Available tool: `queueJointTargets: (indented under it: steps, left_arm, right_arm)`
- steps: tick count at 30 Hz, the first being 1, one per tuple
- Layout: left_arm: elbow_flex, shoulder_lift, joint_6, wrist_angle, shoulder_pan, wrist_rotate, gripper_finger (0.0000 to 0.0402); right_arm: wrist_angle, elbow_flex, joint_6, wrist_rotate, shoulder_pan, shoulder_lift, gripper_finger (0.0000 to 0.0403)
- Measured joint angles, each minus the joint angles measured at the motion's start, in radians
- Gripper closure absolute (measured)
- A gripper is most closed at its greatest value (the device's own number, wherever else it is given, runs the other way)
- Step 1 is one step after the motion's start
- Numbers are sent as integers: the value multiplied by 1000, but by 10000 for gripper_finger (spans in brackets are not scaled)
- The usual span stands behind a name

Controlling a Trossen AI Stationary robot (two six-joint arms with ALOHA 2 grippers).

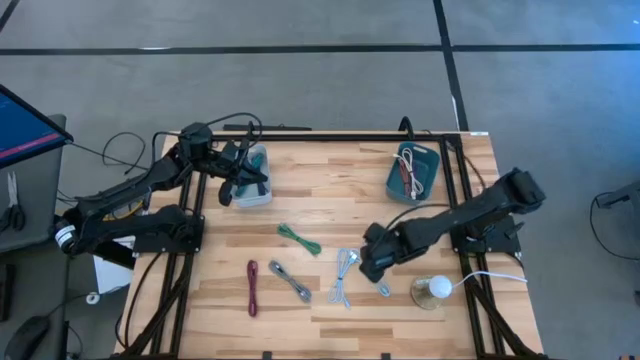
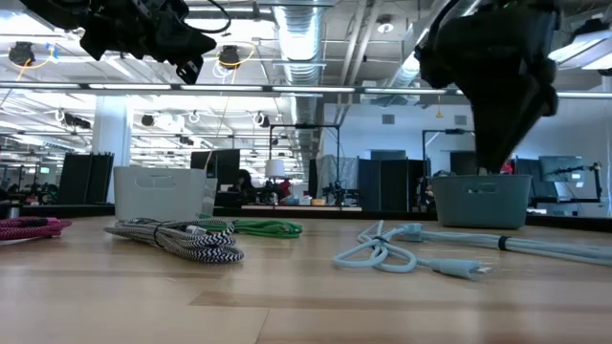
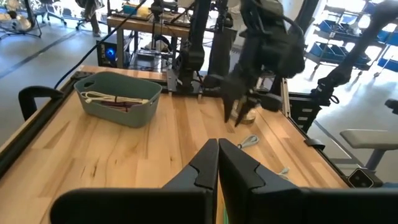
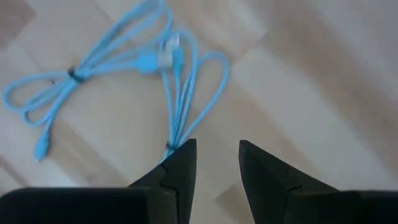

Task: Pick & Place USB Port
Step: Put the blue USB cable into the blue bin

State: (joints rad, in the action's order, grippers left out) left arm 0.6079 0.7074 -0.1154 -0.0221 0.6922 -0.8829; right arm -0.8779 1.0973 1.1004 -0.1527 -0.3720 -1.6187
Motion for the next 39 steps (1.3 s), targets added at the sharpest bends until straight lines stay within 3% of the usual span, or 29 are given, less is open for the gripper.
queueJointTargets:
  steps: [9, 14, 27, 30, 35, 39]
  left_arm:
    - [0, 0, 0, 0, 0, 0, 390]
    - [0, 0, 0, 0, 0, 0, 390]
    - [0, 0, 0, 0, 0, 0, 390]
    - [0, 0, 0, -1, 0, 0, 390]
    - [0, 0, 0, -1, 0, 0, 390]
    - [0, 0, 1, -2, 0, 0, 390]
  right_arm:
    - [0, 66, 25, 218, -31, -161, 290]
    - [56, 76, 19, 274, -30, -218, 290]
    - [126, 79, -26, 286, -41, -282, 294]
    - [123, 78, -35, 282, -40, -283, 318]
    - [112, 75, -64, 274, -40, -285, 391]
    - [110, 75, -79, 261, -40, -285, 393]
